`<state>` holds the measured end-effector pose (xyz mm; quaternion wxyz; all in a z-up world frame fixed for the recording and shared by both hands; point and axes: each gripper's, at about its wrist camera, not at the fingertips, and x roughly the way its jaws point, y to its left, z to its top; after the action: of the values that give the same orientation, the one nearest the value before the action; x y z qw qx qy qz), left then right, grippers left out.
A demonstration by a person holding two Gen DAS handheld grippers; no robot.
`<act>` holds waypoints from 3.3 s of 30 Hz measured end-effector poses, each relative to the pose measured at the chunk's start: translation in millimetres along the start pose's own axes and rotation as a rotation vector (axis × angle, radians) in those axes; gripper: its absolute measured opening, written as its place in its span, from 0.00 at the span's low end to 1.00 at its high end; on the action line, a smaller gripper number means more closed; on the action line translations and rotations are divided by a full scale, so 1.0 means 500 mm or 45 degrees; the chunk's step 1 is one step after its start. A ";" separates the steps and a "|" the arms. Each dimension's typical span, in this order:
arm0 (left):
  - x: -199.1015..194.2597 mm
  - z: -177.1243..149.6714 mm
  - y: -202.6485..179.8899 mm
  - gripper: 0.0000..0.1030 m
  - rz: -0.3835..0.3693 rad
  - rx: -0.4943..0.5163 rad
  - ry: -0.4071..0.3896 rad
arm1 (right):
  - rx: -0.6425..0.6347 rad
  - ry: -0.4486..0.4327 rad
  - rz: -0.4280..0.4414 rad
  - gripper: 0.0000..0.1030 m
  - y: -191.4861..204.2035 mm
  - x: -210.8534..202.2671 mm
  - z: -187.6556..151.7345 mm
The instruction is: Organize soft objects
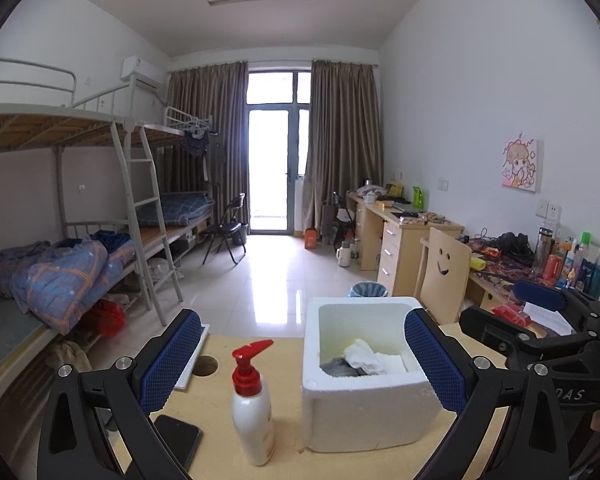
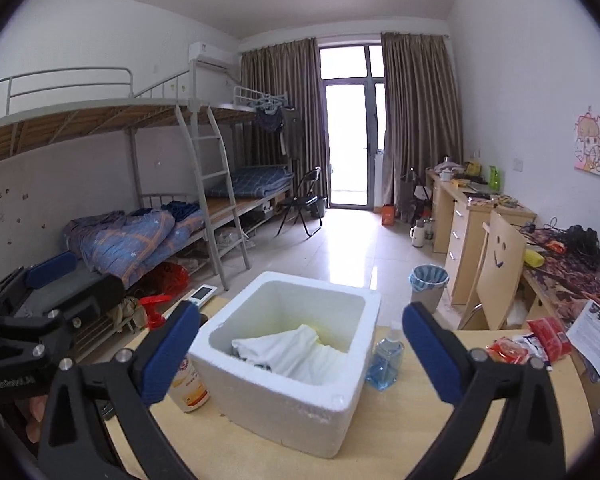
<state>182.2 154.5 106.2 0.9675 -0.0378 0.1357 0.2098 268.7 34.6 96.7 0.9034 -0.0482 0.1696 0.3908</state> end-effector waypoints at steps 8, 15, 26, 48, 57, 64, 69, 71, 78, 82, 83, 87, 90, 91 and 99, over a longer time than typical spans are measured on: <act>-0.079 -0.015 -0.016 0.99 0.021 0.016 -0.035 | -0.011 -0.028 -0.014 1.00 0.007 -0.073 -0.020; -0.141 -0.041 -0.019 0.99 0.007 0.007 -0.071 | -0.030 -0.094 -0.073 1.00 0.012 -0.130 -0.037; -0.223 -0.080 -0.033 0.99 -0.019 0.003 -0.143 | -0.002 -0.130 -0.079 1.00 0.017 -0.205 -0.082; -0.265 -0.243 -0.053 0.99 -0.030 -0.006 -0.263 | 0.044 -0.203 -0.081 1.00 0.007 -0.263 -0.256; -0.278 -0.314 -0.046 0.99 -0.048 -0.036 -0.240 | 0.092 -0.206 -0.101 1.00 0.003 -0.271 -0.333; -0.302 -0.346 -0.056 0.99 -0.066 -0.001 -0.221 | 0.062 -0.199 -0.103 1.00 0.027 -0.297 -0.371; -0.339 -0.345 -0.055 0.99 -0.057 0.003 -0.238 | 0.055 -0.221 -0.107 1.00 0.037 -0.331 -0.377; -0.343 -0.347 -0.058 0.99 -0.060 0.006 -0.232 | 0.052 -0.231 -0.115 1.00 0.041 -0.340 -0.375; -0.351 -0.348 -0.066 0.99 -0.079 0.009 -0.236 | 0.057 -0.235 -0.116 1.00 0.046 -0.342 -0.376; -0.348 -0.354 -0.063 0.99 -0.071 -0.011 -0.229 | 0.057 -0.222 -0.113 1.00 0.042 -0.336 -0.380; -0.347 -0.354 -0.064 0.99 -0.073 -0.008 -0.224 | 0.057 -0.221 -0.111 1.00 0.043 -0.336 -0.381; -0.347 -0.355 -0.066 0.99 -0.077 0.000 -0.220 | 0.061 -0.217 -0.109 1.00 0.042 -0.337 -0.383; -0.346 -0.355 -0.067 0.99 -0.074 0.005 -0.222 | 0.062 -0.217 -0.110 1.00 0.042 -0.338 -0.385; -0.346 -0.355 -0.066 0.99 -0.077 0.004 -0.220 | 0.064 -0.216 -0.111 1.00 0.042 -0.338 -0.386; -0.348 -0.355 -0.064 0.99 -0.075 0.005 -0.223 | 0.065 -0.217 -0.111 1.00 0.044 -0.344 -0.387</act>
<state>-0.2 33.4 -15.5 0.9815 -0.0215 0.0499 0.1834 91.4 -111.4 -24.8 0.9316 0.0011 0.1000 0.3494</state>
